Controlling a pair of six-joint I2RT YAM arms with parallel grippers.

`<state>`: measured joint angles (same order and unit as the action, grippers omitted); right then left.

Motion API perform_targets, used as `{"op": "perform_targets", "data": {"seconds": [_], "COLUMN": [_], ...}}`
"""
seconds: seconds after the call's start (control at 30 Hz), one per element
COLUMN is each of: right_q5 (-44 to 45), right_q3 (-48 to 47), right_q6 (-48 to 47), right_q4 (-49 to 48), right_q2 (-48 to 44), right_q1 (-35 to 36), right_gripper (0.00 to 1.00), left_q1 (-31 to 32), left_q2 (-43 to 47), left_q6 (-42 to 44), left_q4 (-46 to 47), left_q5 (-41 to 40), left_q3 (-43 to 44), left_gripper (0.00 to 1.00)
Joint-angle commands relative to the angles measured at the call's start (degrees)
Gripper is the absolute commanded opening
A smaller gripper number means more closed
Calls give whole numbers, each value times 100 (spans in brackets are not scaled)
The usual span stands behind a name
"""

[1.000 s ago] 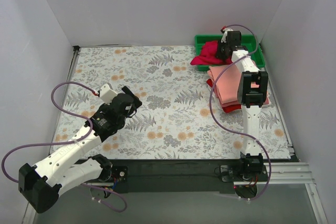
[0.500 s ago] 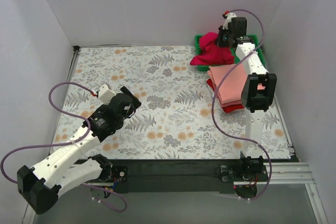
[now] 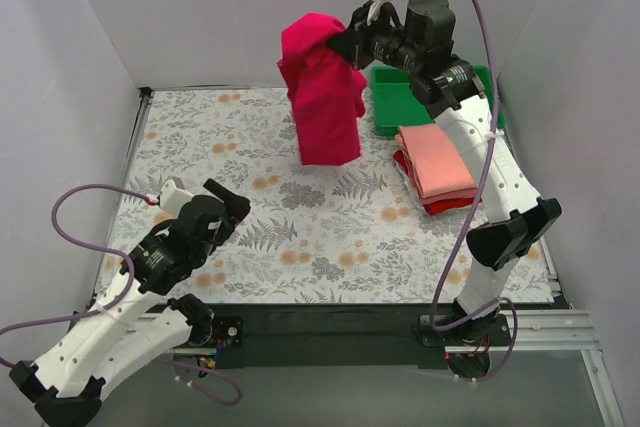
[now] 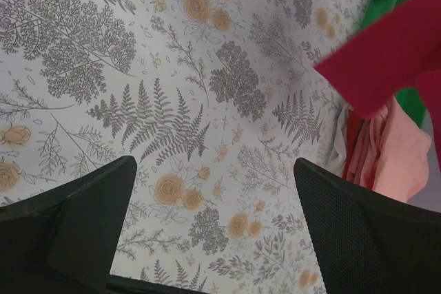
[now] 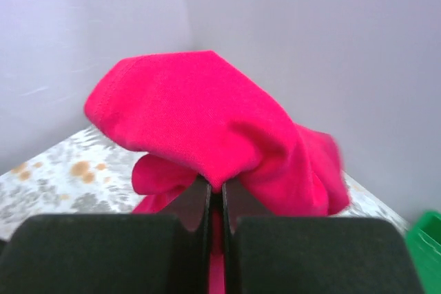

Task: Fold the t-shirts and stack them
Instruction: Move the tshirt to the center of the board, then flatten the tshirt out

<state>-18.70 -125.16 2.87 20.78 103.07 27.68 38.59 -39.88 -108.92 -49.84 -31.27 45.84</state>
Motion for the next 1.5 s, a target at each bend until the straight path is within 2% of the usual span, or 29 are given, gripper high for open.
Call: {"op": "perform_targets", "data": {"seconds": [0.0, 0.13, 0.17, 0.23, 0.27, 0.3, 0.4, 0.5, 0.57, 0.7, 0.8, 0.93, 1.03, 1.07, 1.17, 1.23, 1.37, 1.47], "right_q5": [-380, 101, 503, 875, 1242, 1516, 2509, 2530, 2372, 2520, 2432, 2301, 2291, 2309, 2274, 2248, 2406, 2458], "right_q3": [-167, 806, 1566, 2352, 2826, 3588, 4602, 5035, 5448, 6424, 7537, 8340, 8570, 8622, 8693, 8746, 8790, 8825], "right_q6": [195, 477, 477, 521, 547, 626, 723, 697, 680, 802, 1065, 1391, 1400, 1400, 1391, 1391, 1391, 1409], "right_q4": [-179, -109, -117, -48, -47, -30, 119, 172, 164, -107, -354, -618, -601, -584, -504, -461, -355, -346], "right_q2": [-268, -707, -822, -1130, -1209, -1323, -1473, -1841, -2123, -3105, -3661, -4302, -4470, -4532, -4594, -4585, -4681, -4752], "right_q1": [254, 317, 317, 256, 220, 142, 62, 71, 123, 657, 1072, 1485, 1574, 1565, 1582, 1574, 1574, 1574], "right_gripper": [1, 1, 1, 12, 19, 41, 80, 97, 98, 98, 98, 98, 98, 98, 98, 98, 98, 98], "left_q1": [17, 17, 26, 17, 17, 17, 17, 17, 17, 17, -9, -517, -1299, -1667, -2188, -2390, -2479, -2488], "left_q2": [269, 192, 165, 103, 77, 68, -20, -169, -300, -520, -740, -969, -1284, -1399, -1996, -2320, -2849, -3148], "left_q6": [-191, -243, -304, -314, -409, -436, -603, -813, -946, -1201, -1394, -966, -175, 1, 301, 485, 653, 653], "left_q4": [-552, -930, -1105, -1185, -1299, -1334, -1405, -1432, -1440, -1309, -1221, -660, 270, 326, 886, 1335, 1565, 1566], "left_q5": [111, 217, 226, 287, 305, 331, 437, 516, 560, 578, 350, 313, 1146, 1227, 1789, 2096, 2414, 2371], "left_q3": [232, 398, 408, 399, 399, 382, 259, 65, -118, -435, -471, -646, -997, -1033, -1121, -1235, -1262, -1289], "left_gripper": [98, 98, 98, 98, 98, 98, 98, 98, 98, 98, 98, 98, 98, 98, 98, 98, 93, 84]}}
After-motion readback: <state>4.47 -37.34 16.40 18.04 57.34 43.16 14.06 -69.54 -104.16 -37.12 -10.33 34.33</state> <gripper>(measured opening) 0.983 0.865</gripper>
